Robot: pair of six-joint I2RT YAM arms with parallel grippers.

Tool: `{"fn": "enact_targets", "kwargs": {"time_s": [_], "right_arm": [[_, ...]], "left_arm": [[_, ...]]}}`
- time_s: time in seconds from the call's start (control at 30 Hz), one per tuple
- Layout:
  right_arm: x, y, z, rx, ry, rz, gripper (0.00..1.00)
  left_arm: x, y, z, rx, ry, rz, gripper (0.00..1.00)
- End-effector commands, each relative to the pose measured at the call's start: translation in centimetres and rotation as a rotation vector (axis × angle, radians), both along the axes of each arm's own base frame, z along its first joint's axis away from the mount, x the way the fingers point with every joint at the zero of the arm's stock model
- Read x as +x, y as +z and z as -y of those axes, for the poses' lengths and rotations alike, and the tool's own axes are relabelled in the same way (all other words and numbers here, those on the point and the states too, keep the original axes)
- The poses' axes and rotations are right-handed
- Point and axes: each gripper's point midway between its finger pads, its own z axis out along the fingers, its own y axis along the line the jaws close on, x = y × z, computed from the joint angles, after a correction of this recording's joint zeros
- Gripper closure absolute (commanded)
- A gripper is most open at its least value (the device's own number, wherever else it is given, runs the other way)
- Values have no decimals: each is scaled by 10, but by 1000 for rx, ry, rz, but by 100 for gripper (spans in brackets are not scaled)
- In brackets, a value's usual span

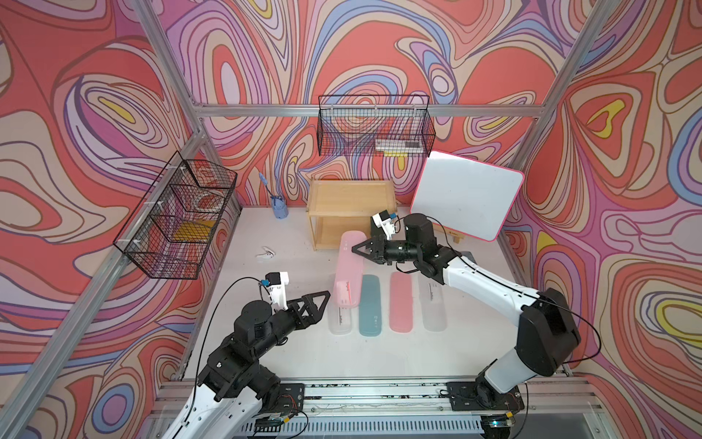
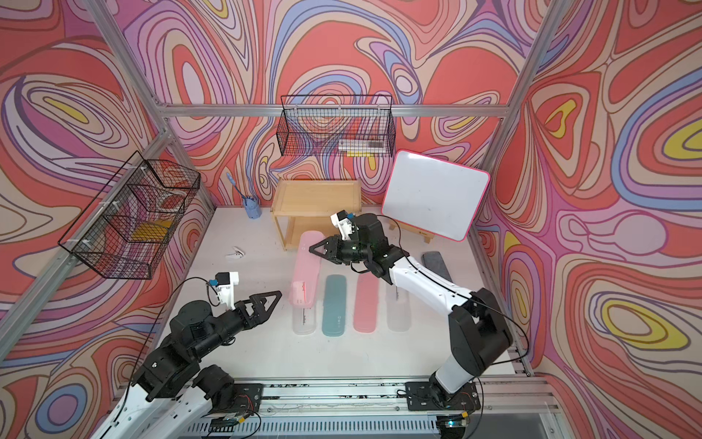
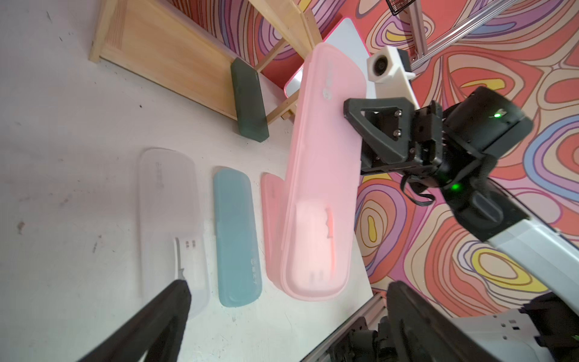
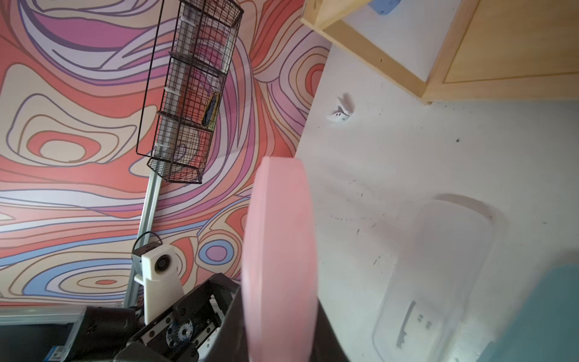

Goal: Remove the pencil cases from the shelf
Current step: Pick up the pencil case from the shelf.

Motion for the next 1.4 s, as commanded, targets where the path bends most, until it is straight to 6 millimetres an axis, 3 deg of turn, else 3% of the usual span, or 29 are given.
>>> {"fn": "enact_targets", "kwargs": {"time_s": [0.0,0.13,0.27,0.43,0.9,1.17,1.3,1.37], "right_arm": [[-11,-63,22,-298,-65,-100,99],[-10,-71,25,-359,-97,-115,99],[-11,-73,22,-402,-86,-116,99],[-15,-73,16,-420,-64,-113,99],[-39,-27,-4,-280,4,-37,99],[-44,-22,-8,-278,9,-24,99],[-44,-23,-8,-281,9,-19,99],[-46,-19,-8,-274,11,-8,99]], "left_arm": [[9,-19,5,163,-37,-2,0],[15,-8,26,338,-73,88,1],[17,4,62,484,-148,181,1],[21,8,94,442,-213,215,1],[25,-19,115,401,-243,151,1],[28,-22,120,388,-239,136,1],[30,-23,114,380,-202,123,15],[31,-26,108,388,-178,108,15]]}}
